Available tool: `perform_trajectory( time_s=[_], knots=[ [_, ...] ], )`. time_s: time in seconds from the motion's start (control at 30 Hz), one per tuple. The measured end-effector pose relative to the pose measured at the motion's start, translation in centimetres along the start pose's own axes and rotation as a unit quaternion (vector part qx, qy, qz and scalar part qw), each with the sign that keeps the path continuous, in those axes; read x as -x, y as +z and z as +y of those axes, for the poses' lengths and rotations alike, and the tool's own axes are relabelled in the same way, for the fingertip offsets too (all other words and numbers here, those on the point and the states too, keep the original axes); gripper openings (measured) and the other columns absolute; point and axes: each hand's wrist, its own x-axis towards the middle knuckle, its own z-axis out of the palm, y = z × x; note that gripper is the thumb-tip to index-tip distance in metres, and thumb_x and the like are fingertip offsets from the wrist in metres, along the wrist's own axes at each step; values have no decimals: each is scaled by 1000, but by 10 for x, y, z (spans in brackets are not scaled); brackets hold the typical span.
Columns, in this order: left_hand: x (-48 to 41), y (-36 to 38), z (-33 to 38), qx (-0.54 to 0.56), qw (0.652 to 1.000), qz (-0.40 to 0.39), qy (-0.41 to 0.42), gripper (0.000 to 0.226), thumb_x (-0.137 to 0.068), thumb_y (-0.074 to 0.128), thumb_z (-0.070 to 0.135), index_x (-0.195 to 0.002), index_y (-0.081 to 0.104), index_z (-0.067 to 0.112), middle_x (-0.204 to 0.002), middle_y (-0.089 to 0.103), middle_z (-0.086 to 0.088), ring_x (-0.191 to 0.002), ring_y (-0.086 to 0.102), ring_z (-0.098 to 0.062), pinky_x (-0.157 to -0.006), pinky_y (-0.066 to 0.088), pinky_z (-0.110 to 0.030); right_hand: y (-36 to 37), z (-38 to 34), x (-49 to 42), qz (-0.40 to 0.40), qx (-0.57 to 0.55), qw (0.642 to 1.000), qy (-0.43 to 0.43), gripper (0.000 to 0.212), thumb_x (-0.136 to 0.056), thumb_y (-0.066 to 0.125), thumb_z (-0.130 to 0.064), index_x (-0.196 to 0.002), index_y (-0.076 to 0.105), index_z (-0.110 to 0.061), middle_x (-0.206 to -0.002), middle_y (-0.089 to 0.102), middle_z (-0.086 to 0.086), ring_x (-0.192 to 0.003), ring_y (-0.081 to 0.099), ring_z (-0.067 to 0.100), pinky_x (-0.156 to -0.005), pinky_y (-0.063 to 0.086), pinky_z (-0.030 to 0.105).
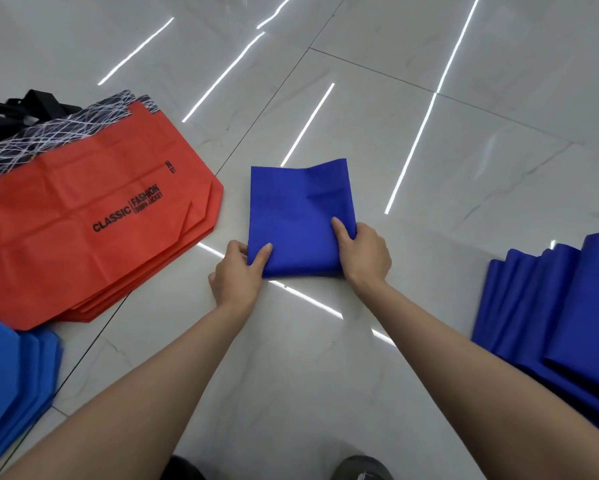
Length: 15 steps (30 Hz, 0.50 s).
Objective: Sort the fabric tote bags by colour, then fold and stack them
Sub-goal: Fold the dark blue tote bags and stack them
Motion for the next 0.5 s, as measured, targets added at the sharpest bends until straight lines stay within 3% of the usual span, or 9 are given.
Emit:
perform_trajectory(
  time_s=[0.1,0.17,0.23,0.27,0.33,0.4,0.43,0.5],
  knots=[
    [2,2,14,-164,982,84,30,42,-86,59,45,-109,47,12,-94,64,-7,-95,57,-30,-83,31,-38,7,-5,-1,4,91,995,32,44,-96,37,-53,-85,50,-12,-89,62,6,-74,50,23,-64,36,32],
    [2,9,15,-252,945,150,146,47,-81,65,35,-119,51,11,-106,61,-14,-98,55,-32,-80,38,-40,8,-9,0,4,125,992,32,42,-97,37,-51,-90,50,-11,-93,63,7,-77,52,25,-64,35,31],
    [-1,18,14,-278,919,97,262,49,-88,57,31,-133,48,13,-135,48,-16,-122,46,-33,-94,39,-46,7,-10,1,22,149,988,23,41,-97,38,-49,-102,49,-9,-95,65,9,-82,59,28,-63,35,32],
    [-4,22,14,-287,913,43,286,48,-95,46,31,-140,40,16,-149,33,-13,-136,32,-30,-106,30,-47,8,-10,3,40,160,986,17,39,-97,40,-46,-109,47,-9,-96,66,9,-84,60,29,-64,36,33],
    [-8,30,10,-289,920,-53,261,49,-101,26,34,-148,21,20,-158,10,-5,-145,7,-24,-115,12,-43,14,-5,6,126,201,970,-49,42,-92,51,-35,-124,45,-9,-107,64,13,-94,59,31,-76,39,39],
    [-10,35,3,-284,923,-60,252,51,-101,18,37,-149,17,20,-158,7,-4,-145,4,-23,-115,11,-42,22,-4,7,185,208,944,-174,53,-85,52,-27,-134,44,-9,-130,53,17,-117,49,33,-98,32,44],
    [-10,36,1,-288,921,-53,257,53,-100,13,39,-149,18,19,-158,10,-4,-145,6,-24,-115,14,-42,27,-4,8,156,196,938,-241,55,-88,45,-29,-139,40,-10,-142,44,16,-129,40,32,-107,25,43],
    [-10,37,-1,-297,916,-45,264,62,-93,3,42,-149,19,19,-157,13,-4,-145,9,-24,-114,16,-43,37,-2,12,16,210,925,-316,57,-95,21,-36,-147,31,-16,-155,25,8,-143,20,26,-116,14,43]
  ],
)
